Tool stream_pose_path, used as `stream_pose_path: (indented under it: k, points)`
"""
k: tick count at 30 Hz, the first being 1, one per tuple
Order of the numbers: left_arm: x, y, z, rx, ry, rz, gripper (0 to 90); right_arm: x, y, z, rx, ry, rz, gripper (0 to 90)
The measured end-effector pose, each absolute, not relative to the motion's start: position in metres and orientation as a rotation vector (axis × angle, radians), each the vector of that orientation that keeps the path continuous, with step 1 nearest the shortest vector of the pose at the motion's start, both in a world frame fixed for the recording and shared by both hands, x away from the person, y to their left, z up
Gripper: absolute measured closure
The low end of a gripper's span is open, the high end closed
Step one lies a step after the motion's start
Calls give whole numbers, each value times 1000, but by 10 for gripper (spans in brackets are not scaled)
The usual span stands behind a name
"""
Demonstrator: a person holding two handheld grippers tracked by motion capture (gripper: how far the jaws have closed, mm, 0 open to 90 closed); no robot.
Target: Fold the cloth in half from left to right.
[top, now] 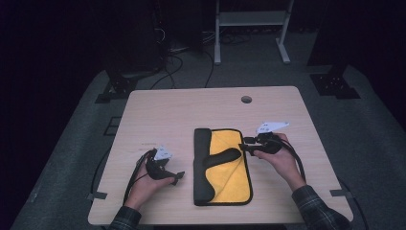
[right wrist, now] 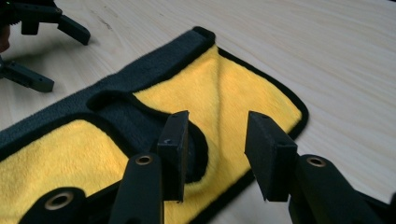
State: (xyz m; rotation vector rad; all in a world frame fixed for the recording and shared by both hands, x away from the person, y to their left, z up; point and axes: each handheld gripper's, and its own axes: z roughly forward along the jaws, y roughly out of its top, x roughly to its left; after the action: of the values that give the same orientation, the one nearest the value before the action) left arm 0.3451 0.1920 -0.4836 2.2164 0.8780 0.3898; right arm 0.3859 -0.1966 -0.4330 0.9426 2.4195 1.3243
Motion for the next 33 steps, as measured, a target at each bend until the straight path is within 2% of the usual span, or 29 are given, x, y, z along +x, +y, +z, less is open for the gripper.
stream_pose_path:
  k: [15, 33]
  points:
    - [345, 192, -484, 2213, 879, 388, 0, 395, -139, -431, 799, 2515, 1334, 555]
    - [345, 192, -484, 2217, 878, 388, 0, 397, -88, -463, 664, 2667, 1196, 537]
